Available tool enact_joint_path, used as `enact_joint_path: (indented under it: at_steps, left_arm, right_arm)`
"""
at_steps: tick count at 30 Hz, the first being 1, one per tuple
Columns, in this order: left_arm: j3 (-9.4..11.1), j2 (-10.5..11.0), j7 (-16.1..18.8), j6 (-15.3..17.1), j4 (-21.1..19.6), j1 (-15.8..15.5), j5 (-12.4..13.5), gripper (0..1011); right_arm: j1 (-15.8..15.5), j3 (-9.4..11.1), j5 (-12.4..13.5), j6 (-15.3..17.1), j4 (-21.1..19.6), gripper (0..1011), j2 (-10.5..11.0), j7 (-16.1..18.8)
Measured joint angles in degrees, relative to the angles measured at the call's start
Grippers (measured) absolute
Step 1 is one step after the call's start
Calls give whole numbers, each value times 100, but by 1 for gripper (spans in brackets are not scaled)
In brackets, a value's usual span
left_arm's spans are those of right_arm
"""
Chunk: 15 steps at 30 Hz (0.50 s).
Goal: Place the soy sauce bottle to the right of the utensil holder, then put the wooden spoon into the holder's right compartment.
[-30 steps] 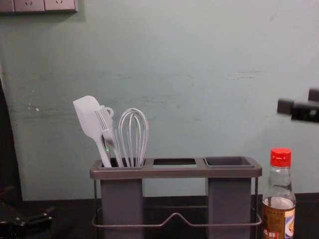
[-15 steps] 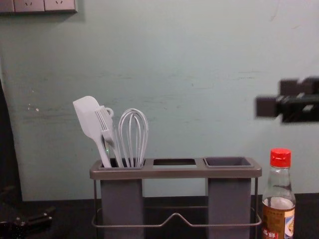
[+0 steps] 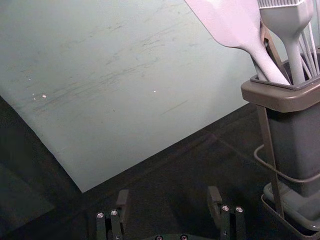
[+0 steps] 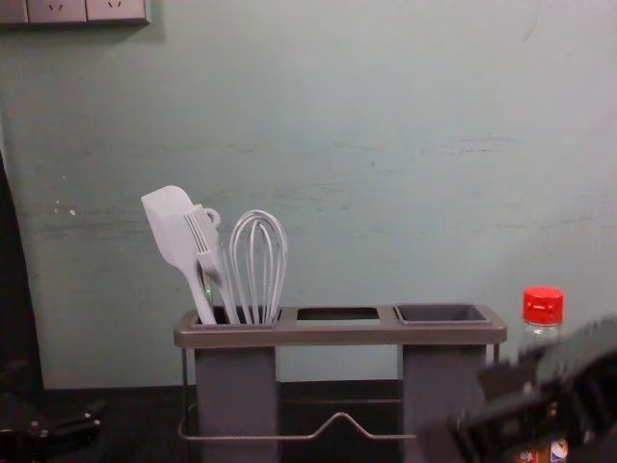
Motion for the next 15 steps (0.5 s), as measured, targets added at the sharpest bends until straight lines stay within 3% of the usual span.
enact_joint_path:
  at_steps: [5,6,11,15]
  left_arm:
    - [0,0,0,0,0,0,0,1011]
    - [0,0,0,0,0,0,0,1011]
    - [0,0,0,0,0,0,0,1011]
    - [0,0,0,0,0,0,0,1011]
  right_arm:
    - [319,-378,-101,557,198,1004,-103,-140]
    - [319,-378,-101,557,198,1004,-103,-140]
    - [671,-766,-373,868,511,1004,-268,-126]
    - [802,-875,-461,938,731,1004,-447,-87]
